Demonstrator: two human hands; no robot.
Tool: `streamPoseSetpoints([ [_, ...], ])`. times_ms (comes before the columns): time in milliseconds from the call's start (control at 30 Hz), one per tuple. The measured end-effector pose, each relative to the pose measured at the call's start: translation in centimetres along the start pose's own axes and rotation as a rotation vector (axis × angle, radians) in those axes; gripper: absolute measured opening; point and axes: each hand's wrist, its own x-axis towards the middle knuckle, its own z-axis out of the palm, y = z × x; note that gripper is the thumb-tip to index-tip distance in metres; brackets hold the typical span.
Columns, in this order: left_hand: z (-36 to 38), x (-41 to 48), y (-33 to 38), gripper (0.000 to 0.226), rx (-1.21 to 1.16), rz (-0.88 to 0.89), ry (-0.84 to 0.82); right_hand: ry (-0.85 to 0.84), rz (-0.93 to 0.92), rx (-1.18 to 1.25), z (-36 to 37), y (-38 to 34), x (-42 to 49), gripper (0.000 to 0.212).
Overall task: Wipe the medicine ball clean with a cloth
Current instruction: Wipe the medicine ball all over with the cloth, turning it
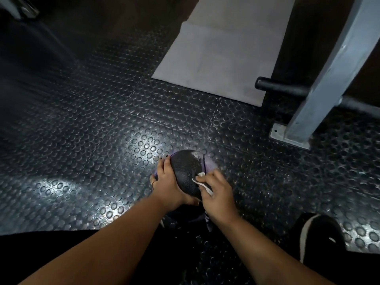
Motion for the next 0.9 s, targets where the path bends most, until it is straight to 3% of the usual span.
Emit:
streamPoseSetpoints([
  [167, 0.2, -0.3, 0.3, 0.169, 0.046, 0.042, 0.053, 0.129, 0.055, -0.015, 0.1, -1.1, 2.3, 0.025],
  [400, 1.3, -1.7, 0.3, 0.166, 0.031, 0.014, 0.059, -0.019, 0.220, -0.118, 0.2, 0.6, 8.5, 0.019],
  [567, 1.3, -1.9, 0.2, 0.164, -0.017, 0.008, 0.068, -0.081, 0.176, -0.177, -0.3, -0.2, 6.9, 0.021],
  [733, 1.5, -1.9, 0.0, 0.163, -0.019, 0.003, 0.070, -0.040, 0.035, -0.148, -0.5, -0.7, 1.2, 0.028],
  [900, 2.0, -2.4, -0.4, 0.165, 0.012, 0.025, 0.084, 0.023, -0.134, -0.186, -0.8, 0.0, 1.3, 0.031],
])
